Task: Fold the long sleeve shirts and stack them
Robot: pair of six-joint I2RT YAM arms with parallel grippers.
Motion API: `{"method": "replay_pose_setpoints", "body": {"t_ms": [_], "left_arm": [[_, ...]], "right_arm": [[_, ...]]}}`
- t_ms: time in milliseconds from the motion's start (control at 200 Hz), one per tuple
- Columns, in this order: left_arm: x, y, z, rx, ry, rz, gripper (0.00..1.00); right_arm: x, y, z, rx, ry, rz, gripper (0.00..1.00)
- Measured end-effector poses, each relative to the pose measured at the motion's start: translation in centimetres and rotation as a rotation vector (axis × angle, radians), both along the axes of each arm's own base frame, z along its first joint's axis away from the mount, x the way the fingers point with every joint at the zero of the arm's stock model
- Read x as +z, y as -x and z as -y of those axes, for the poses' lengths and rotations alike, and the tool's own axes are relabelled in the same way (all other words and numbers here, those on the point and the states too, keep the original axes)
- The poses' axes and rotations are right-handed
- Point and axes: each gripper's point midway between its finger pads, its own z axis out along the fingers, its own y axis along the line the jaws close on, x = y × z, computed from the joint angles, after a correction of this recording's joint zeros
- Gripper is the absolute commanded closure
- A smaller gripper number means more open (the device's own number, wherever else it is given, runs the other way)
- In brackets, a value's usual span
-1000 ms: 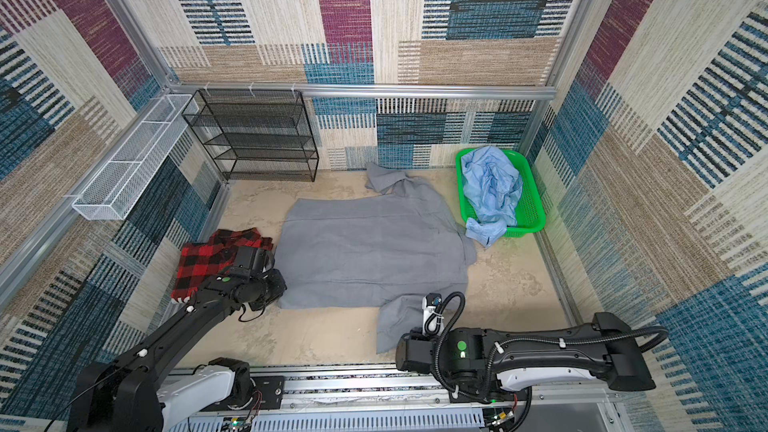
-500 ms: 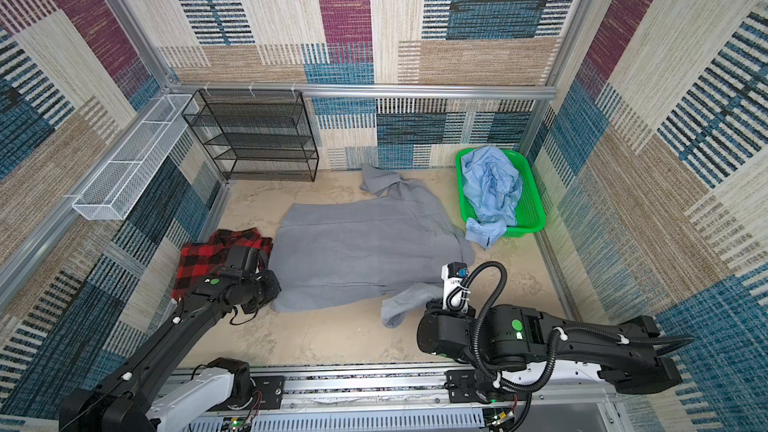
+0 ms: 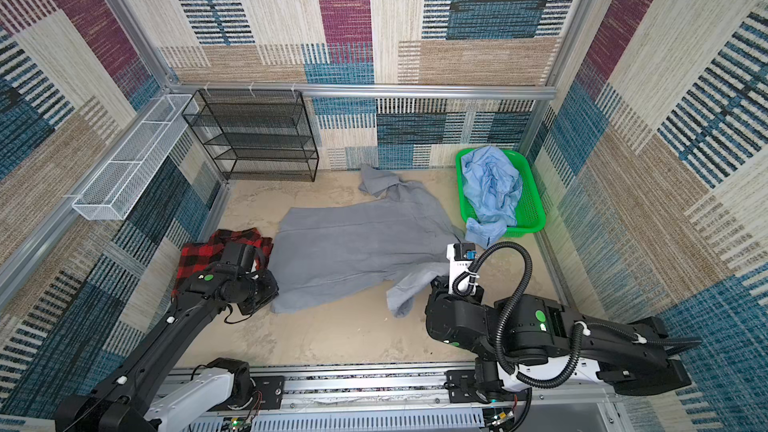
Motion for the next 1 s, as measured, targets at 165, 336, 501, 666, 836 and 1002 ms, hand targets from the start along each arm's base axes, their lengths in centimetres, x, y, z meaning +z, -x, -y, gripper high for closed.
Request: {"method": "replay_pose_setpoints", "body": {"t_ms": [165,336,501,666,836,1002], "left_arm": [[0.1,0.2,0.3,-0.021,0.007,-0.028,1.00],[-0.7,0.7,0.3,-0.043,0.000,-0.082,1.00],[-1.3,1.0,0.4,-0.063,0.007,-0.141,1.00],[-1.6,0.1,0.1,-0.068,0.002,-0.192,1.00],[-2.0,-0.7,0.0,-0.075,0.017,-0.241,1.00],[-2.6,-1.3,0.1,-0.072,0.040,-0.283,0.95]], "right_arm": [[-1.9,-0.8,-0.6,0.012,0.091,-0.026,1.00],[-3.2,-2.2,-0.7,0.015,0.121,-0.056,1.00],[-3.5,-4.5,-0.3,-0.008,0.138,-0.061,1.00],[-5.2,-7.4,-0.3,-0.010,0.180,-0.100,1.00],[-5.7,-9.8,-0.3,-0.003,0.179,-0.113,1.00],[-6.2,-12.0,-0.4,0.002,0.189,-0.121,1.00]]}}
